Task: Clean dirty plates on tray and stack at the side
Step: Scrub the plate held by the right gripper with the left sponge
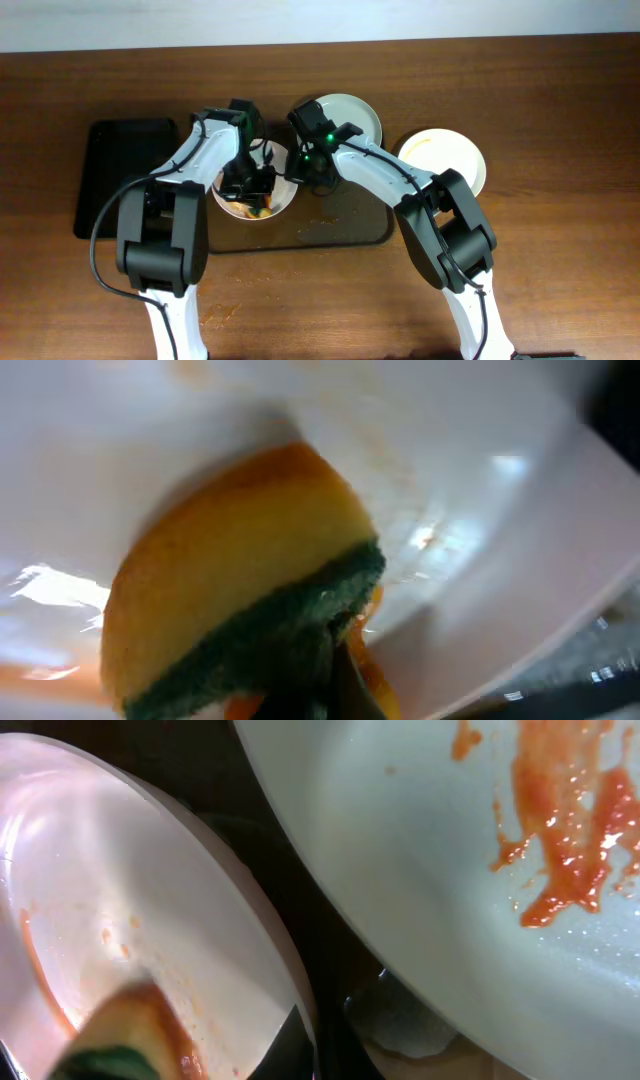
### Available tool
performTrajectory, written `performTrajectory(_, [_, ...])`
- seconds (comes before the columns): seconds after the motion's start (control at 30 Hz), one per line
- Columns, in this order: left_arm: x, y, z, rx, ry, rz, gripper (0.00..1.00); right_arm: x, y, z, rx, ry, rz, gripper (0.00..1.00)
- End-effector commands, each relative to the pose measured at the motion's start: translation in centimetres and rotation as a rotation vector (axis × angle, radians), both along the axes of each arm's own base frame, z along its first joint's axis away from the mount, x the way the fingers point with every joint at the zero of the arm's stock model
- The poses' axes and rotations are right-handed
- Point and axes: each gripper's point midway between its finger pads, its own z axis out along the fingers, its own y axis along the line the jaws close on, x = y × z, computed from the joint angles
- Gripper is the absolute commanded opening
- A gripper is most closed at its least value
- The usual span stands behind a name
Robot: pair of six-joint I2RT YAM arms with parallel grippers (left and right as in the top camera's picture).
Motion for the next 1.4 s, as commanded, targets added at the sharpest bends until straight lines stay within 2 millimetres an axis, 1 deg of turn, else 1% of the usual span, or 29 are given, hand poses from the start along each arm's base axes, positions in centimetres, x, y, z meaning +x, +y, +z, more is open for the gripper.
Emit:
performTrajectory(0.0, [-2.6,-2.5,-2.2,-0.134,0.087,-0.153,0.01,0.2,-0.1,-0.8,-0.019,0.004,-0.017,0.04])
performTrajectory(0.03, [-2.3,-1.9,-2.4,-0.105,0.076,-0.148,0.0,0.2,-0.1,-0.8,-0.019,0.004,-0.017,0.04])
performTrajectory(0.07, [-1.8,-0.7,-2.8,-0.023,0.061,-0.108,0.0,0.2,-0.1,-0.8,-0.019,0.003,-0.016,0.04])
performTrajectory(0.1, [-1.2,1.4,-3.2,0.112,0.042,-0.031,0.01,0.2,-0.1,-0.8,-0.019,0.002,-0.012,0.04])
performTrajectory(0.17, [-0.2,5.0,-3.1,0.336,-0.006,0.088,0.0,0.2,-0.1,-0.8,-0.02,0.001,-0.009,0.04])
performTrajectory(0.27, [0.7,7.9,-2.6,0.527,-0.079,0.23,0.0,0.2,-0.1,-0.8,-0.02,0.001,-0.009,0.04])
performTrajectory(0.33, [0.2,8.1,-2.4,0.541,-0.057,0.237,0.01,0.2,-0.1,-0.8,-0.02,0.0,-0.008,0.04])
performTrajectory(0.4, [-1.8,7.3,-2.3,0.492,0.039,0.207,0.0,0.2,-0.1,-0.8,-0.021,-0.001,-0.005,0.04])
performTrajectory(0.43, [-2.8,5.7,-2.4,0.389,0.101,0.142,0.01,0.2,-0.1,-0.8,-0.021,-0.001,-0.005,0.04])
performTrajectory(0.5, [-3.8,2.4,-2.4,0.16,0.16,0.01,0.01,0.2,-0.1,-0.8,-0.02,-0.002,-0.005,0.04])
performTrajectory(0.53, [-4.0,0.8,-2.2,0.045,0.169,-0.048,0.01,0.2,-0.1,-0.8,-0.021,-0.002,-0.002,0.04])
performTrajectory(0.57, [-3.9,0.3,-2.2,0.014,0.16,-0.063,0.0,0.2,-0.1,-0.8,-0.021,-0.002,-0.002,0.04])
performTrajectory(0.6, [-3.6,0.3,-2.3,0.015,0.148,-0.066,0.0,0.2,-0.1,-0.8,-0.021,-0.002,-0.002,0.04])
performTrajectory(0.67, [-2.4,0.2,-2.7,0.006,0.097,-0.065,0.01,0.2,-0.1,-0.8,-0.021,-0.001,-0.002,0.04])
performTrajectory(0.7, [-1.3,0.2,-2.9,0.009,0.054,-0.041,0.0,0.2,-0.1,-0.8,-0.021,-0.002,-0.002,0.04])
performTrajectory(0.8, [2.0,3.1,-3.7,0.19,-0.063,0.194,0.01,0.2,-0.1,-0.8,-0.021,-0.002,-0.002,0.04])
performTrajectory(0.83, [2.9,3.9,-3.7,0.241,-0.105,0.244,0.01,0.2,-0.1,-0.8,-0.021,-0.002,-0.002,0.04])
performTrajectory(1.0, [6.6,7.5,-3.0,0.449,-0.309,0.428,0.01,0.2,-0.1,-0.9,-0.022,-0.001,-0.002,0.04])
performTrajectory(1.1, [7.5,8.4,-2.6,0.496,-0.37,0.505,0.0,0.0,-0.2,-0.9,-0.026,0.003,0.002,0.04])
performTrajectory(1.13, [7.8,9.0,-2.3,0.529,-0.397,0.526,0.0,0.0,-0.2,-0.9,-0.027,0.002,0.005,0.04])
performTrajectory(1.2, [8.5,9.8,-1.6,0.576,-0.44,0.537,0.01,0.0,-0.2,-0.9,-0.027,0.002,0.005,0.04])
performTrajectory(1.23, [8.8,10.0,-1.3,0.582,-0.453,0.539,0.01,0.0,-0.2,-0.9,-0.027,0.002,0.005,0.04])
performTrajectory(1.33, [10.7,9.7,0.4,0.562,-0.507,0.559,0.0,-0.1,-0.3,-1.0,-0.031,0.007,0.005,0.04])
performTrajectory(1.37, [11.8,9.4,1.9,0.544,-0.542,0.572,0.0,-0.2,-0.4,-1.1,-0.035,0.013,0.005,0.04])
